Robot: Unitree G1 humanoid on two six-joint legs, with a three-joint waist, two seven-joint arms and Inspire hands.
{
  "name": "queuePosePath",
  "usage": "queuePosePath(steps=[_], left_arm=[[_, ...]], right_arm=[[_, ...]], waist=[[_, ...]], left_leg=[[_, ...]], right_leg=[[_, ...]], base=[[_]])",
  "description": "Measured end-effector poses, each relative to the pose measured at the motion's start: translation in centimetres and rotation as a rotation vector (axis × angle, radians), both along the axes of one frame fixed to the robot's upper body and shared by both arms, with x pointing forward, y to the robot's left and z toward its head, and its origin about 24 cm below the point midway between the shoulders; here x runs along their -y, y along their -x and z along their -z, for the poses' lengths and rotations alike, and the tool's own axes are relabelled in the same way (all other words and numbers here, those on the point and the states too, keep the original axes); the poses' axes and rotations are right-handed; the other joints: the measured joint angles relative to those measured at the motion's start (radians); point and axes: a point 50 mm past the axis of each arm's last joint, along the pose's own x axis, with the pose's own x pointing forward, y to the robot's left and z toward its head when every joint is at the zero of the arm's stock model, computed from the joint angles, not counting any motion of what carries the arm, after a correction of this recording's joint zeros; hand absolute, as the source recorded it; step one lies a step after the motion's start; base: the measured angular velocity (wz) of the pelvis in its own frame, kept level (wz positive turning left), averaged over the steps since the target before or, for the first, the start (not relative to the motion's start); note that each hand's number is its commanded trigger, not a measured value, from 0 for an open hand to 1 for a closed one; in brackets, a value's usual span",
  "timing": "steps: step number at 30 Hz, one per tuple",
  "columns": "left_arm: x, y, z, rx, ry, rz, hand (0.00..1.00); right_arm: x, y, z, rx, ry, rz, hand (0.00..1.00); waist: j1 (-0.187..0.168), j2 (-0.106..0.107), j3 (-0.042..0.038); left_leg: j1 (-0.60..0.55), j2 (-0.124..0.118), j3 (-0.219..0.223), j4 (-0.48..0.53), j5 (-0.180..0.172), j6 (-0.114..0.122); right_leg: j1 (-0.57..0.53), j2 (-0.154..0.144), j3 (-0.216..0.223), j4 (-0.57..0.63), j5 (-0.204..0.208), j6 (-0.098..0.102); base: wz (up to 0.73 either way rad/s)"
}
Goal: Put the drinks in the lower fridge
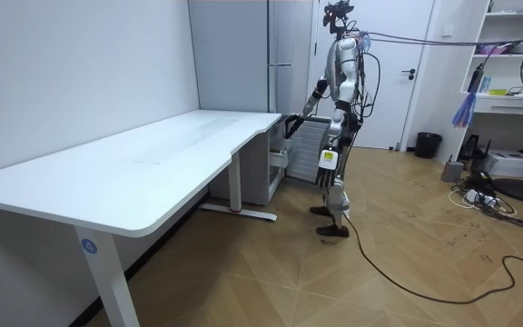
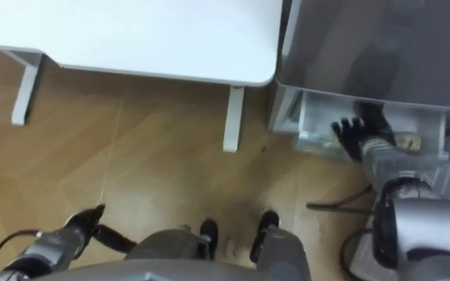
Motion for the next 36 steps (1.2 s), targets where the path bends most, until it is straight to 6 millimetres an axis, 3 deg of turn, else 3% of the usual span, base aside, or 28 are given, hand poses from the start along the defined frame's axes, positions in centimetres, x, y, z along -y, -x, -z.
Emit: queuePosePath(steps=[2,5,10,14,22,24,27,30,32,36], left_arm=[[-0.5,1.8,0.2,-0.034,-0.012,-0.03,0.0],[-0.9,3.5,0.4,-0.071,-0.045,-0.032,0.0],[-1.1,5.7,0.5,-0.121,-0.077,-0.028,0.0],[-1.1,6.0,0.6,-0.133,-0.075,-0.031,0.0],[-1.0,5.1,0.6,-0.121,-0.063,-0.025,0.0],[-1.1,4.8,0.6,-0.122,-0.063,-0.025,0.0],[-0.9,4.1,0.5,-0.102,-0.06,-0.029,0.0],[-1.0,3.0,0.4,-0.074,-0.063,-0.033,0.0],[-0.7,2.9,0.5,-0.072,-0.056,-0.025,0.0],[-1.0,2.7,0.4,-0.07,-0.058,-0.041,0.0]], right_arm=[[-0.1,1.9,1.1,-0.023,0.009,-0.006,0.0],[-0.1,3.5,1.9,-0.058,0.031,-0.038,0.0],[-0.1,7.1,3.4,-0.145,0.038,-0.032,0.0],[0.0,8.1,3.8,-0.194,0.064,-0.021,0.0],[-0.7,7.6,4.0,-0.214,0.06,-0.006,0.0],[-1.1,7.5,4.1,-0.217,0.054,0.003,0.0],[-1.2,6.9,4.0,-0.224,0.053,0.011,0.0],[-1.5,6.5,4.0,-0.232,0.046,0.014,0.0],[-1.9,5.4,3.7,-0.207,0.037,0.011,0.0],[-2.0,4.0,3.1,-0.166,0.02,0.03,0.0]], waist=[[-0.011,-0.018,-0.0113],[-0.026,-0.038,-0.0188],[-0.041,-0.045,-0.0158],[-0.053,-0.04,-0.01],[-0.057,-0.024,-0.0013],[-0.051,-0.016,0.0006],[-0.047,0.007,0.0108],[-0.038,0.009,0.0121],[-0.037,0.007,0.0132],[-0.036,0.008,0.0132]], left_leg=[[0.053,0.007,0.003,-0.032,-0.002,-0.003],[0.092,0.02,0.004,-0.041,-0.011,-0.009],[0.14,0.029,0.016,-0.041,-0.033,-0.019],[0.132,0.037,0.028,-0.037,-0.035,-0.022],[0.05,0.038,0.029,0.01,-0.042,-0.024],[0.0,0.042,0.031,0.063,-0.06,-0.025],[-0.093,0.043,0.032,0.158,-0.089,-0.018],[-0.172,0.036,0.035,0.238,-0.114,-0.013],[-0.238,0.032,0.046,0.321,-0.152,-0.01],[-0.364,0.041,0.044,0.477,-0.209,-0.009]], right_leg=[[0.048,0.014,0.001,-0.025,0.004,-0.002],[0.095,0.028,0.005,-0.047,0.006,-0.004],[0.147,0.046,0.011,-0.071,0.001,-0.01],[0.142,0.051,0.013,-0.07,0.003,-0.013],[0.056,0.053,0.028,-0.032,0.0,-0.02],[0.018,0.054,0.031,-0.01,-0.005,-0.022],[-0.066,0.045,0.036,0.065,-0.023,-0.022],[-0.159,0.027,0.046,0.169,-0.059,-0.022],[-0.24,0.015,0.067,0.268,-0.097,-0.021],[-0.358,0.013,0.078,0.404,-0.135,-0.026]], base=[[-0.08],[-0.03],[-0.1],[-0.08],[-0.01],[-0.06],[-0.02],[0.01],[-0.11],[-0.06]])
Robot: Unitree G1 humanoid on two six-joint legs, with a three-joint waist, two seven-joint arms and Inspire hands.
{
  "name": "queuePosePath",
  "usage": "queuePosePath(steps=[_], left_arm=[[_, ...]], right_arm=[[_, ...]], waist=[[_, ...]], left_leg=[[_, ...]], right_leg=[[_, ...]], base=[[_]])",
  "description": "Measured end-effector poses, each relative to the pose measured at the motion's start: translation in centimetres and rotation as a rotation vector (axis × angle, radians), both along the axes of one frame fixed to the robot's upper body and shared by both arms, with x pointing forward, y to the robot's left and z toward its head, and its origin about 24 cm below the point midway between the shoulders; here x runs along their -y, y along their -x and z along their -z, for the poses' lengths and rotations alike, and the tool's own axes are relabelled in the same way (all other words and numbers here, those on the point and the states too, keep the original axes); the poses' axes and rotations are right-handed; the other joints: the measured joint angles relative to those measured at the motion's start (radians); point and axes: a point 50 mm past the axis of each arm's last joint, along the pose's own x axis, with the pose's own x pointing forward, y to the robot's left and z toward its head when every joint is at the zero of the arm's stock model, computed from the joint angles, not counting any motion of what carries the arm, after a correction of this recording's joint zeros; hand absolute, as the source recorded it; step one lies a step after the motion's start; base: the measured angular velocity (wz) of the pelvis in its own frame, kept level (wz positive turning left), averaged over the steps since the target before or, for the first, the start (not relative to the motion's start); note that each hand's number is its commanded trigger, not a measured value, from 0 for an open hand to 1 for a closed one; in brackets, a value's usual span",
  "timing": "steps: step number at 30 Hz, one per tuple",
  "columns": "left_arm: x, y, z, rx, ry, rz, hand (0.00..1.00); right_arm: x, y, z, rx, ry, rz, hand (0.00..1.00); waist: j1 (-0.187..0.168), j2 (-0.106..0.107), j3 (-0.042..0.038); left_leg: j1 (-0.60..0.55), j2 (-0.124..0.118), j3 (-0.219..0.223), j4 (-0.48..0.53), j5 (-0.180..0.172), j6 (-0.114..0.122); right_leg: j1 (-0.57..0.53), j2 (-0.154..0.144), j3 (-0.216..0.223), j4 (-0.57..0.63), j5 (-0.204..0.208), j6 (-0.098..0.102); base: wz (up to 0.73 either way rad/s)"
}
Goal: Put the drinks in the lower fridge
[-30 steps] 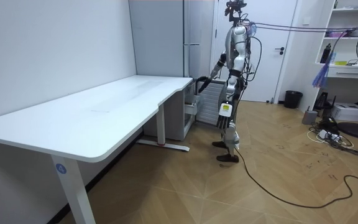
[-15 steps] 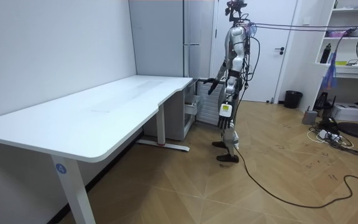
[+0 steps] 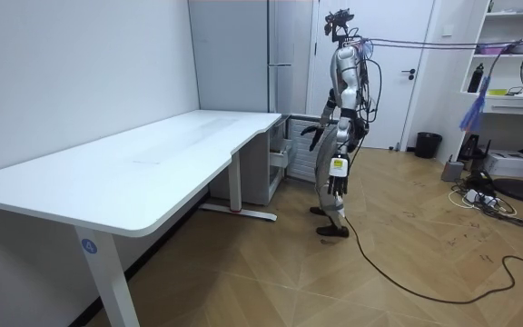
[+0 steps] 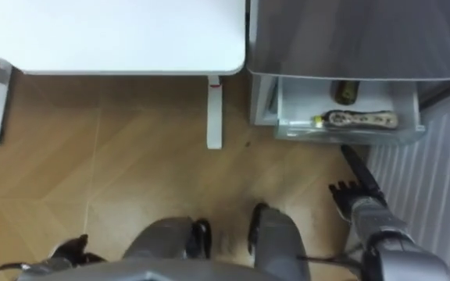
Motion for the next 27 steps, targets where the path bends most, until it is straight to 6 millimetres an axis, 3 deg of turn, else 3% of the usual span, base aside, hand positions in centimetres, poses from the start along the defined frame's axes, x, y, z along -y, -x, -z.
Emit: queuePosePath(steps=[9,14,21,23,27], left_arm=[[0.4,-2.6,-0.4,0.063,0.015,-0.004,0.0],[0.4,-3.6,-0.6,0.094,0.013,-0.005,0.0],[0.3,-3.8,-0.7,0.123,0.034,-0.049,0.0],[0.3,-3.8,-0.7,0.133,0.04,-0.064,0.0],[-0.1,-3.9,-0.9,0.154,0.046,-0.075,0.0]], right_arm=[[1.6,-2.1,-1.8,0.102,0.017,0.066,0.0],[3.5,-5.3,-4.7,0.207,0.077,0.054,0.0],[4.2,-9.5,-8.8,0.4,0.113,0.071,0.0],[4.2,-11.4,-10.9,0.492,0.133,0.053,0.0],[4.5,-11.4,-11.0,0.49,0.141,0.055,0.0]], waist=[[0.029,-0.003,0.0001],[0.044,-0.009,0.0027],[0.051,-0.017,0.0071],[0.052,-0.018,0.0074],[0.049,-0.018,0.0076]], left_leg=[[-0.307,-0.003,-0.004,0.259,-0.052,0.007],[-0.491,-0.004,0.001,0.4,-0.069,0.014],[-0.639,-0.013,-0.002,0.546,-0.101,0.018],[-0.679,-0.018,-0.004,0.584,-0.11,0.02],[-0.707,-0.019,-0.011,0.623,-0.119,0.02]], right_leg=[[-0.296,-0.032,0.013,0.239,-0.047,-0.004],[-0.484,-0.049,0.029,0.377,-0.062,-0.01],[-0.633,-0.066,0.044,0.53,-0.1,-0.018],[-0.674,-0.071,0.046,0.57,-0.11,-0.022],[-0.699,-0.083,0.043,0.611,-0.125,-0.025]], base=[[0.04],[0.06],[0.11],[0.08],[0.09]])
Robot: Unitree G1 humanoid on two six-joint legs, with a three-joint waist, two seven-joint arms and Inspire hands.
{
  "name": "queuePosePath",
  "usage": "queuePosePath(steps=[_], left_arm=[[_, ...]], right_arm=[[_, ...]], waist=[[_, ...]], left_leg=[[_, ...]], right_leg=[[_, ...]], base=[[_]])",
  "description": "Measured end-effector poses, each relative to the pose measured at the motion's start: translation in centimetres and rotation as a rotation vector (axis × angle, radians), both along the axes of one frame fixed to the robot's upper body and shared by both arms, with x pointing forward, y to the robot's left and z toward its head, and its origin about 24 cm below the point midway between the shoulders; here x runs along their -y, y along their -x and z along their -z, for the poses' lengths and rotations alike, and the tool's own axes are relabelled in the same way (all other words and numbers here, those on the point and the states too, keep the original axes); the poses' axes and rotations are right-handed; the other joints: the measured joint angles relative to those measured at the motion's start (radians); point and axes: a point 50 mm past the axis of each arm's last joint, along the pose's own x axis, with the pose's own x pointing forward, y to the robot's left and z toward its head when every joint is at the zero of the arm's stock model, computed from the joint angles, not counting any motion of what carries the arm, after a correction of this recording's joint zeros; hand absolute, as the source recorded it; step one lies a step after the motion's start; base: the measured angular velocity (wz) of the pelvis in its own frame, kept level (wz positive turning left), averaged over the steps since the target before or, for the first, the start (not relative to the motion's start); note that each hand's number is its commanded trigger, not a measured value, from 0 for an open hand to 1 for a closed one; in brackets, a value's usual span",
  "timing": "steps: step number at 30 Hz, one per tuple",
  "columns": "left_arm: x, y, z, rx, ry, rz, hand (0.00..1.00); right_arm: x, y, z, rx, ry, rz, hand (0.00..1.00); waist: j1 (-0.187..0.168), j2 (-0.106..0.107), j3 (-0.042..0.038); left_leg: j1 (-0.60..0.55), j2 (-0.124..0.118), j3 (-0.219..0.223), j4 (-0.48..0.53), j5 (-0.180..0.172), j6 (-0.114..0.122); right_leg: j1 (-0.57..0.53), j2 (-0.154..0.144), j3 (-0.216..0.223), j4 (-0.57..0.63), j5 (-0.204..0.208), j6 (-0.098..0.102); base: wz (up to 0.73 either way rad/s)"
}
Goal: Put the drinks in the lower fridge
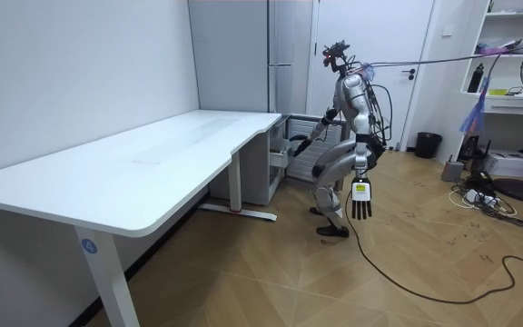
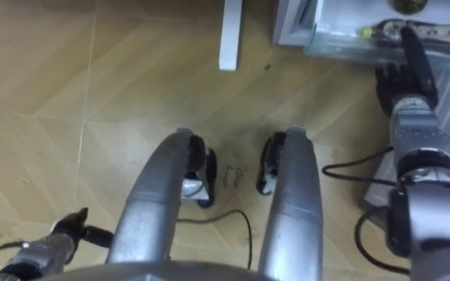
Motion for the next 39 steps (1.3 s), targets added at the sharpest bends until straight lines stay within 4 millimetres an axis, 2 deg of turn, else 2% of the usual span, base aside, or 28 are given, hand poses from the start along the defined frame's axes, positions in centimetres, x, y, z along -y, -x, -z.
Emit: queuePosePath(steps=[2,13,18,24,26,32,35,39], left_arm=[[-0.3,-0.1,-0.1,0.013,0.004,-0.01,0.0],[-0.1,-1.2,-0.6,0.074,0.019,0.036,0.0],[-0.6,0.2,-0.8,0.095,0.023,0.013,0.0],[-1.4,2.8,-0.8,0.074,-0.001,-0.005,0.0],[-1.6,3.7,-0.7,0.054,-0.005,-0.011,0.0],[-3.1,4.6,-1.1,0.032,-0.042,-0.009,0.0],[-3.5,4.8,-1.3,0.036,-0.047,-0.015,0.0],[-3.5,5.2,-1.2,0.027,-0.048,-0.015,0.0]], right_arm=[[0.2,0.0,-0.2,0.013,0.009,0.0,0.0],[0.3,-0.3,-0.6,0.024,0.047,-0.031,0.0],[0.0,-1.3,-2.0,0.001,0.042,-0.039,0.0],[1.0,-2.4,-4.5,0.039,0.091,-0.035,0.0],[0.9,-3.4,-6.1,0.089,0.103,-0.038,0.0],[0.1,-5.4,-10.5,0.252,0.147,-0.077,0.0],[-0.1,-5.4,-10.0,0.227,0.158,-0.091,0.0],[-0.3,-5.5,-10.1,0.22,0.167,-0.1,0.0]], waist=[[0.001,0.001,0.0002],[0.005,0.0,0.0008],[0.0,-0.001,0.001],[0.011,-0.003,0.0024],[0.019,-0.005,0.0035],[0.03,-0.01,0.0069],[0.029,-0.02,0.0126],[0.032,-0.024,0.0141]], left_leg=[[-0.017,0.0,0.003,0.017,-0.005,0.006],[-0.025,0.0,0.015,0.029,-0.005,0.006],[-0.024,0.0,0.022,0.028,-0.005,0.006],[-0.021,-0.016,0.019,0.028,-0.005,0.005],[-0.021,-0.016,0.01,0.028,-0.007,-0.003],[-0.001,-0.018,-0.02,0.028,-0.009,-0.03],[0.011,-0.018,-0.032,0.029,-0.012,-0.038],[0.011,-0.014,-0.034,0.033,-0.015,-0.045]], right_leg=[[-0.019,-0.003,0.004,0.018,-0.002,0.001],[-0.039,-0.013,0.015,0.039,-0.006,0.0],[-0.042,-0.021,0.015,0.038,-0.007,0.0],[-0.04,-0.038,0.014,0.054,-0.016,-0.004],[-0.037,-0.042,0.004,0.055,-0.022,-0.013],[0.006,-0.056,-0.038,0.059,-0.05,-0.036],[0.019,-0.056,-0.046,0.063,-0.059,-0.042],[0.019,-0.055,-0.048,0.07,-0.063,-0.049]], base=[[0.0],[0.0],[-0.05],[0.11],[0.07],[0.12],[0.06],[-0.01]])
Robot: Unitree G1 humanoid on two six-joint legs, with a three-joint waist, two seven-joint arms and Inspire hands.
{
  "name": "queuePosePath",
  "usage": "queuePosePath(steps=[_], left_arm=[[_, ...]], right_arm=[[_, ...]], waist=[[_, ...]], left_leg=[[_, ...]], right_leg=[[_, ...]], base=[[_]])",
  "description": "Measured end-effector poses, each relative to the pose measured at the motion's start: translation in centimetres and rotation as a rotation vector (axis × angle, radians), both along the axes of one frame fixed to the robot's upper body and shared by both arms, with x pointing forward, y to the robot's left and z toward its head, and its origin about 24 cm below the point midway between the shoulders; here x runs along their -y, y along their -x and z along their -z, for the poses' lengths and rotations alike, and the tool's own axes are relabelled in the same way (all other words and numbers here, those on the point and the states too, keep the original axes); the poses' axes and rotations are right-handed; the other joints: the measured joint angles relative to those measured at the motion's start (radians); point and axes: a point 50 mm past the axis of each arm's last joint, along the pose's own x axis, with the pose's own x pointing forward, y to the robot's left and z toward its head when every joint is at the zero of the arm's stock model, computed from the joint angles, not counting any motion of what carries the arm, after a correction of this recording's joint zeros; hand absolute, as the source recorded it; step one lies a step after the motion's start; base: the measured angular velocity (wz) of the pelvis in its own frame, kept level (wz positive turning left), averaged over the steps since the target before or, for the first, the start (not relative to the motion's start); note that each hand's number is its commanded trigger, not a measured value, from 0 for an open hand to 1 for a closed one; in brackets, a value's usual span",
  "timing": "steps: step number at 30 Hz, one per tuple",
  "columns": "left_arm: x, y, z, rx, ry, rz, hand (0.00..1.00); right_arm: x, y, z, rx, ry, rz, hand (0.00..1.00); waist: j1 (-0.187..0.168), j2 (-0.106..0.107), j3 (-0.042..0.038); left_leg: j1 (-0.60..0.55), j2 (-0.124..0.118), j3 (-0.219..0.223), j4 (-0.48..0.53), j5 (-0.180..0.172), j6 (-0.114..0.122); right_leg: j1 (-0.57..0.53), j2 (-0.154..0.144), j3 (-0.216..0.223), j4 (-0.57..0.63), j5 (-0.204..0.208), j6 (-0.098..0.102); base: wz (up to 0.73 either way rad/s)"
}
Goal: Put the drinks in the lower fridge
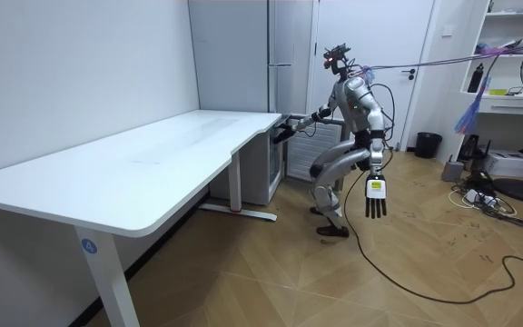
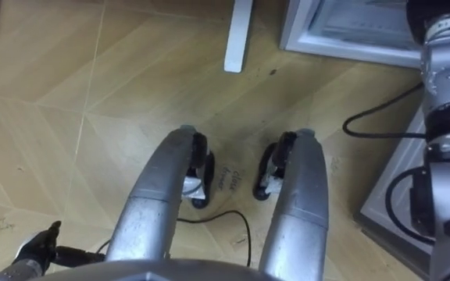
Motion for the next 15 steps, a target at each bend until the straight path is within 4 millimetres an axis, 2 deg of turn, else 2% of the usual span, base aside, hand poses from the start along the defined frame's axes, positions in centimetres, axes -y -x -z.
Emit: queuePosePath(steps=[5,15], left_arm=[[0.0,1.4,-0.1,-0.024,-0.006,0.018,0.0],[0.1,1.8,-0.3,-0.016,-0.004,0.028,0.0]], right_arm=[[-0.6,-0.4,-0.5,-0.033,0.012,-0.002,0.0],[-0.4,-0.2,-0.1,-0.076,0.002,0.037,0.0]], waist=[[0.012,0.0,-0.0003],[0.035,0.007,-0.0025]], left_leg=[[0.001,0.015,-0.007,0.012,-0.007,-0.01],[0.017,0.013,-0.023,0.027,-0.01,-0.016]], right_leg=[[0.001,0.013,-0.008,0.0,0.004,-0.009],[0.028,0.017,-0.02,0.003,0.004,-0.012]], base=[[-0.1],[0.0]])
